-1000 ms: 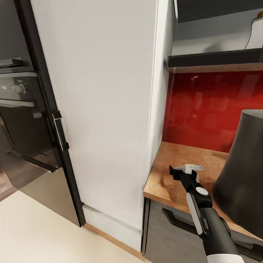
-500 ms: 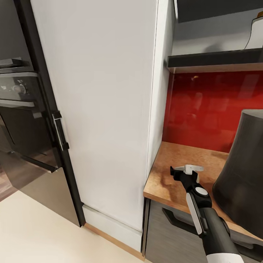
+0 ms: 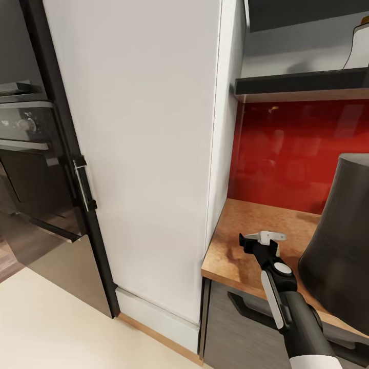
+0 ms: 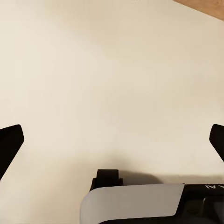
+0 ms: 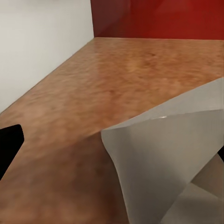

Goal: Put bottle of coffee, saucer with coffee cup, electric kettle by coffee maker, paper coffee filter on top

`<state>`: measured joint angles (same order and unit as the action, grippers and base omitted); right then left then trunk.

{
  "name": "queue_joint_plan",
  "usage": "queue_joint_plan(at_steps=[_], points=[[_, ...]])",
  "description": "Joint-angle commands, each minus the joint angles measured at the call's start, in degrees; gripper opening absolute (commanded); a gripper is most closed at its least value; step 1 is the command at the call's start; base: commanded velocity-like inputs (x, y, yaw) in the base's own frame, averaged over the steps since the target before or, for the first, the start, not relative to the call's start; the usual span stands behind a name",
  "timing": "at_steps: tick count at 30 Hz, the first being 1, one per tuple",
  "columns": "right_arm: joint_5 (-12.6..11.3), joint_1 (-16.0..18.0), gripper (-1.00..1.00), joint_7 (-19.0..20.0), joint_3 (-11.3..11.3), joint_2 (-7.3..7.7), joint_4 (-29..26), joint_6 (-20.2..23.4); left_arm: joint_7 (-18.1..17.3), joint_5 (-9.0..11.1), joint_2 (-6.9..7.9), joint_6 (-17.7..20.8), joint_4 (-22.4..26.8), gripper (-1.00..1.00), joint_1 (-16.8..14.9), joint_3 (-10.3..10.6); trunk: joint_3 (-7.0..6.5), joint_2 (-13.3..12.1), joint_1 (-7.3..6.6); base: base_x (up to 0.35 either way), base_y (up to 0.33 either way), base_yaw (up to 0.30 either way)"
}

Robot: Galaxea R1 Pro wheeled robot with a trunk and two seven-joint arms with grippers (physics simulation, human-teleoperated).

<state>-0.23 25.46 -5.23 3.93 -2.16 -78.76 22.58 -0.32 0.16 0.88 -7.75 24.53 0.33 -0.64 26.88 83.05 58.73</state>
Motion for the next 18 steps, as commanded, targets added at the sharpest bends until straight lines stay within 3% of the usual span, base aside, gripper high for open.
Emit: queue_joint_plan(at_steps=[1,12,18], points=[[-0.03,0.03,1.00,-0.13,0.03,-0.03,-0.08,0.32,-0.03,0.02,0.00,-0.08,0.08,1.00,0.02,-0.06,0.05,0.03,0.00,0.000,0.000,0.000],[-0.12,0.03,1.00,-0.14,0.03,-0.03,-0.08,0.34,-0.03,0.02,0.00,-0.08,0.08,1.00,0.02,-0.06,0.05,0.03,0.00,0.024,0.000,0.000],[-2.08,0.03,1.00,-0.14,0.03,-0.03,-0.08,0.35,-0.03,0.02,0.00,-0.08,0.08,1.00,0.02,-0.06,0.05,0.03,0.00,0.020,0.000,0.000]])
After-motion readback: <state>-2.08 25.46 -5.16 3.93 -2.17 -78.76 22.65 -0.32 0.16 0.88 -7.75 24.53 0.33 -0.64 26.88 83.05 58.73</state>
